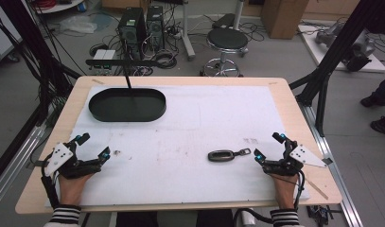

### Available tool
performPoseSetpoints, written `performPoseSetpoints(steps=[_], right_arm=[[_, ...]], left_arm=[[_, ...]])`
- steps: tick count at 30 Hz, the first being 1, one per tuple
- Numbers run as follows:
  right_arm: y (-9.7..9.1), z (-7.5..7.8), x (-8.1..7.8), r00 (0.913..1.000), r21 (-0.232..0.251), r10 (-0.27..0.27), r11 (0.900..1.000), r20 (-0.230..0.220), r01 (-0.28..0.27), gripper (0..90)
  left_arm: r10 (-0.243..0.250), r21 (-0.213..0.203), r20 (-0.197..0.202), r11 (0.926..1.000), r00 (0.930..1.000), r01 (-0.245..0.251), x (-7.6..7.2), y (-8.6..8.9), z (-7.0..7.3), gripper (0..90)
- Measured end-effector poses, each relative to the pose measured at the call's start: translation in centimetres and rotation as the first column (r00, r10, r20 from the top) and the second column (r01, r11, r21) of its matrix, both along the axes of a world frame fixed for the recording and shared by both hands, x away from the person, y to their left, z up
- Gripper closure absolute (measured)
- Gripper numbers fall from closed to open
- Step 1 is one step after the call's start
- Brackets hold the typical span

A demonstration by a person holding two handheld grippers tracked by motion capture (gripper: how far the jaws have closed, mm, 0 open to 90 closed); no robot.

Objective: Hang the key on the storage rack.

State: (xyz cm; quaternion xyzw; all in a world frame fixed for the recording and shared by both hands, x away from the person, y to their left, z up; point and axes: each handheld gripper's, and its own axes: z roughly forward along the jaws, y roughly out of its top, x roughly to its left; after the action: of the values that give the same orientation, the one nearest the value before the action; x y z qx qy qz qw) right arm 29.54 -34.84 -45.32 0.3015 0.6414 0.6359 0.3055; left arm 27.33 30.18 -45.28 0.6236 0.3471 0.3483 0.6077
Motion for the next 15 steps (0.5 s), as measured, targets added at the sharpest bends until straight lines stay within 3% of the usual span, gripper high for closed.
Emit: performPoseSetpoints(steps=[15], right_arm=[[0.11, 0.01, -0.09, 0.9999, -0.003, -0.005, 1.0, -0.011, 0.005, 0.4]], left_arm=[[-0.001, -0.009, -0.004, 1.0, 1.0, 0.001, 0.03, 0.08, 0.0, 6.7]])
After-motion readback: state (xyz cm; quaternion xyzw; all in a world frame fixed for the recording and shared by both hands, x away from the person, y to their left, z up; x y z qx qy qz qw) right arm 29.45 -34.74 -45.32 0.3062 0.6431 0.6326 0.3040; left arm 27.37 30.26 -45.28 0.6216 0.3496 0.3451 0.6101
